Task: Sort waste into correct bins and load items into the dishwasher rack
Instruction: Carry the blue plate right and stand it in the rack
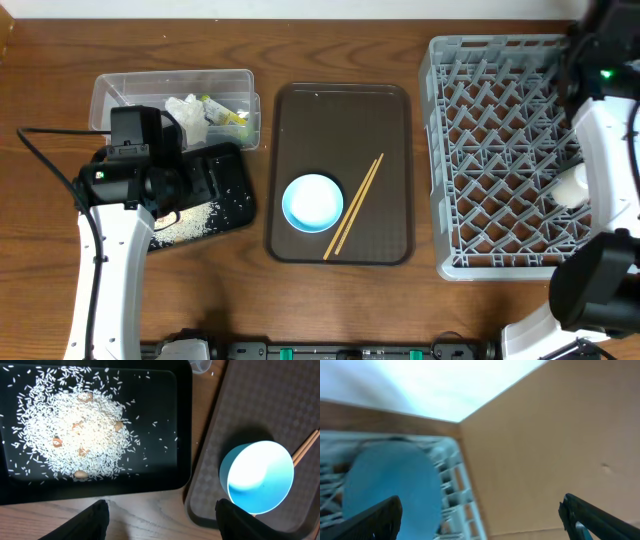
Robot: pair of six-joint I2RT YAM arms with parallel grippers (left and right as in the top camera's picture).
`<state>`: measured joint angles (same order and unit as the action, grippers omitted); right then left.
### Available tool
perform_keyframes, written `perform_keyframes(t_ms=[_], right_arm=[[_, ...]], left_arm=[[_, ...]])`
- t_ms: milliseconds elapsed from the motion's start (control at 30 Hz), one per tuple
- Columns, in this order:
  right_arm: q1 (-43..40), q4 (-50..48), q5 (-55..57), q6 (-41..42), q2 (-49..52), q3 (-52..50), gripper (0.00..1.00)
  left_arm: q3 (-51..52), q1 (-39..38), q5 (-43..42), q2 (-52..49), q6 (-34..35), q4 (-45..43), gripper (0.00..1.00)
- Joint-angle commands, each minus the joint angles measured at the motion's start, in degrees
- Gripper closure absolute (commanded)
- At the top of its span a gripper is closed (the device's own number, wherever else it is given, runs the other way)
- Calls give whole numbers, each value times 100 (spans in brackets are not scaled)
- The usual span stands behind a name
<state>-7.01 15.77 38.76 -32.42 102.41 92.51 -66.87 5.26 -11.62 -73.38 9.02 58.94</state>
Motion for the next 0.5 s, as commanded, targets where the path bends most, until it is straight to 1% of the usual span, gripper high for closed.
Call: perform_keyframes(t_ms=[0, 133, 333, 400, 467], right_arm=[[103, 214, -111, 697, 44, 0, 1], [267, 442, -133, 942, 15, 0, 1], [756, 688, -133, 949, -61, 0, 1], [1032, 925, -210, 951, -70, 0, 1], [1390, 1410, -590, 953, -70, 0, 1]], left_arm=[[-52, 24, 55, 39, -13, 20, 29], [-52, 24, 55, 39, -13, 22, 29], [-52, 24, 55, 39, -13, 22, 29], [-52, 24, 55, 39, -13, 24, 29], [-52, 24, 57, 39, -13, 44, 29]])
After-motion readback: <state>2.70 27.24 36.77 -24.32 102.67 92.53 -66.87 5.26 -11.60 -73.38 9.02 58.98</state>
